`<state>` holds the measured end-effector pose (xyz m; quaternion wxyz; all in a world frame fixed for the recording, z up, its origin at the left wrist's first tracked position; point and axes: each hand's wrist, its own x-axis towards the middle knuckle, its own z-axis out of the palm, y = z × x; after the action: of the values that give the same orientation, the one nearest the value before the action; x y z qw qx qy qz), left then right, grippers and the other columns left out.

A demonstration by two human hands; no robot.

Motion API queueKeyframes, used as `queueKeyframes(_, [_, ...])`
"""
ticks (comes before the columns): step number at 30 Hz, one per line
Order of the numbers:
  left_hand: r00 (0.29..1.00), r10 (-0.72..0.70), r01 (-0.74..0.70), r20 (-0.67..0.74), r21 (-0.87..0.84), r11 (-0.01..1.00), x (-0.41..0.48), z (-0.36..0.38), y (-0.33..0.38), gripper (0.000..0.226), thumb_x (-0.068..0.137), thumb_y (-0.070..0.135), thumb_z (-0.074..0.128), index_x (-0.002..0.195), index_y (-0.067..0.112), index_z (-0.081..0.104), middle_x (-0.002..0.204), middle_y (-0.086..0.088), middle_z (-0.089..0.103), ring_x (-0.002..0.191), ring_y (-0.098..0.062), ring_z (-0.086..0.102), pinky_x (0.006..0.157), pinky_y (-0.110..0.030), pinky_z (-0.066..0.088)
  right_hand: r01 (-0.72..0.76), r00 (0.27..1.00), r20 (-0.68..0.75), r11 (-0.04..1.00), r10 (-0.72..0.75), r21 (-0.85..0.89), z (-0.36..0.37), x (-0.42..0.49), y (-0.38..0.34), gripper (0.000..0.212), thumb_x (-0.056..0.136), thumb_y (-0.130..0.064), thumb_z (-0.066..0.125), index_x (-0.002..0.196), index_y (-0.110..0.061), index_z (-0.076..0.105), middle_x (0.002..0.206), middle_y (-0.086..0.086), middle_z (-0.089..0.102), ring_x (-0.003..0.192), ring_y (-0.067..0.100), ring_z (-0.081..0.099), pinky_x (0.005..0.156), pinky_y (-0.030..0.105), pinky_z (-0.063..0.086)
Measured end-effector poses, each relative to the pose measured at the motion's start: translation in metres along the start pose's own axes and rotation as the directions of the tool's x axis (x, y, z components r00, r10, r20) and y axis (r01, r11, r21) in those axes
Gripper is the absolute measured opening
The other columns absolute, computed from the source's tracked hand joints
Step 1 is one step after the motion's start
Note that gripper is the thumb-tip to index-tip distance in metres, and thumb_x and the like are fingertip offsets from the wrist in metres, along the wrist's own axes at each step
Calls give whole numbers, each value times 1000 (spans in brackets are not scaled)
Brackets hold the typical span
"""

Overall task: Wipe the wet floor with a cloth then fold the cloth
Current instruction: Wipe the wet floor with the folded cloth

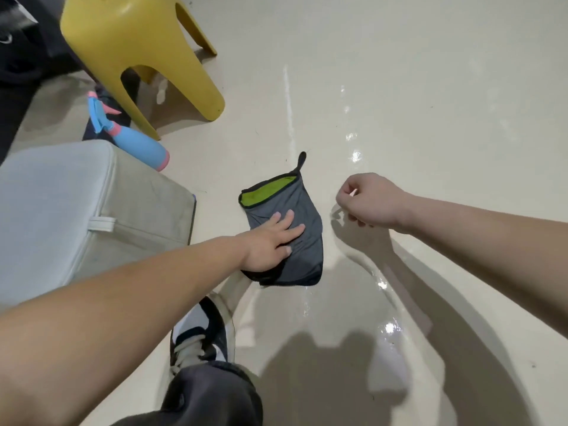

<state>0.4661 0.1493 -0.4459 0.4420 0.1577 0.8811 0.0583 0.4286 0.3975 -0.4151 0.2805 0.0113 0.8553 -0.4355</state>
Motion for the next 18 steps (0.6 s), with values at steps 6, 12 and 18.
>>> queueKeyframes(6, [1000, 16, -14, -14, 175, 984, 12, 9, -3, 66, 106, 58, 23, 160, 42, -11, 165, 0, -34, 152, -27, -32, 126, -52, -6, 30, 995, 92, 998, -24, -63, 29, 2, -18, 21, 97, -22, 53, 99, -5, 64, 76, 8, 67, 62, 23, 58, 55, 27, 47])
queueKeyframes(12, [911, 39, 38, -411, 177, 983, 74, 9, -2, 74, 99, 72, 11, 158, 41, -20, 165, -4, -35, 150, -31, -35, 122, -60, -12, -87, 993, -101, 948, 58, -307, 23, 38, -12, 21, 99, -34, 50, 104, -19, 63, 96, -1, 69, 90, 23, 65, 72, 32, 50])
queueKeyframes(18, [804, 127, 19, -580, 239, 971, 105, 2, 25, 76, 100, 63, 10, 164, 25, -5, 170, -18, -13, 155, -45, -14, 121, -66, 2, -372, 894, -380, 867, 239, -331, 15, 18, 21, 20, 100, -40, 42, 103, -25, 56, 96, -7, 67, 89, 22, 64, 74, 35, 53])
